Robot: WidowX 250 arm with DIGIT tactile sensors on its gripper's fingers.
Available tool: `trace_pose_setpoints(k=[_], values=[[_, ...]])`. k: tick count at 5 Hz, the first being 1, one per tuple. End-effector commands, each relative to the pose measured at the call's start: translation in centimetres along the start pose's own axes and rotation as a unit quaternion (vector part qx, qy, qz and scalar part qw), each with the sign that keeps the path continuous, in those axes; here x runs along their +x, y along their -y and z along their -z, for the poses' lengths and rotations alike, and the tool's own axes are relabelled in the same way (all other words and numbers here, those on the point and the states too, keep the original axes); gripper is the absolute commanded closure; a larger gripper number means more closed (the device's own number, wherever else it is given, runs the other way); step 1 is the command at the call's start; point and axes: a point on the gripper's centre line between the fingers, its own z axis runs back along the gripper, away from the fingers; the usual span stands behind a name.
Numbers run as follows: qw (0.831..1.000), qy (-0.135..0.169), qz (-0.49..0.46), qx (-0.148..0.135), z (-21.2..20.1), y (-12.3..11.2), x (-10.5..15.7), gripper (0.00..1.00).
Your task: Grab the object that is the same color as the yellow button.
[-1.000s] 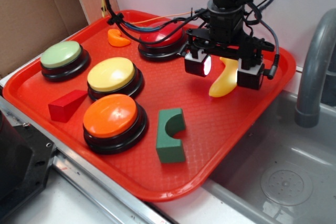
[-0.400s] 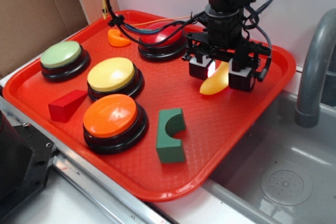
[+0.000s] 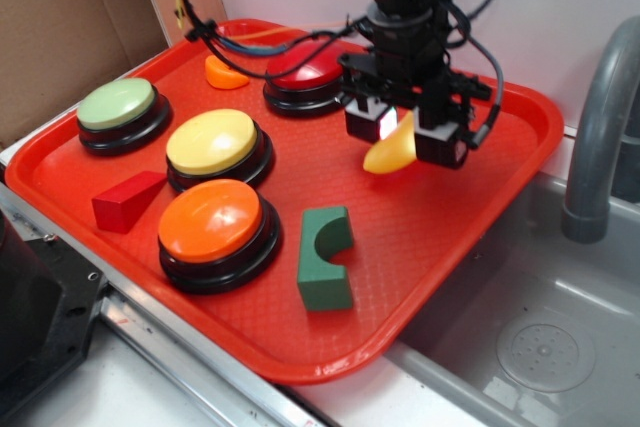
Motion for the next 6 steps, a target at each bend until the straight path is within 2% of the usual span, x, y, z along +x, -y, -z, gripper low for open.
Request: trace_pose_setpoints(k=[1, 2, 3, 4, 5, 6], values=[[0.995, 0.04, 0.069, -0.064, -11.7, -1.2, 0.2, 1.0], [0.996, 0.012, 0.066, -0.05, -16.4, -4.3, -2.9, 1.0], [0.997, -0.01, 0.07, -0.039, -18.2, -5.9, -5.1, 1.0], [0.998, -0.023, 0.059, -0.015, -19.9, -7.2, -7.4, 1.0], [0.999, -0.036, 0.029, 0.023, -20.0, -8.4, -8.5, 1.0], [0.998, -0.039, -0.023, 0.046, -20.1, -9.2, -9.2, 1.0]])
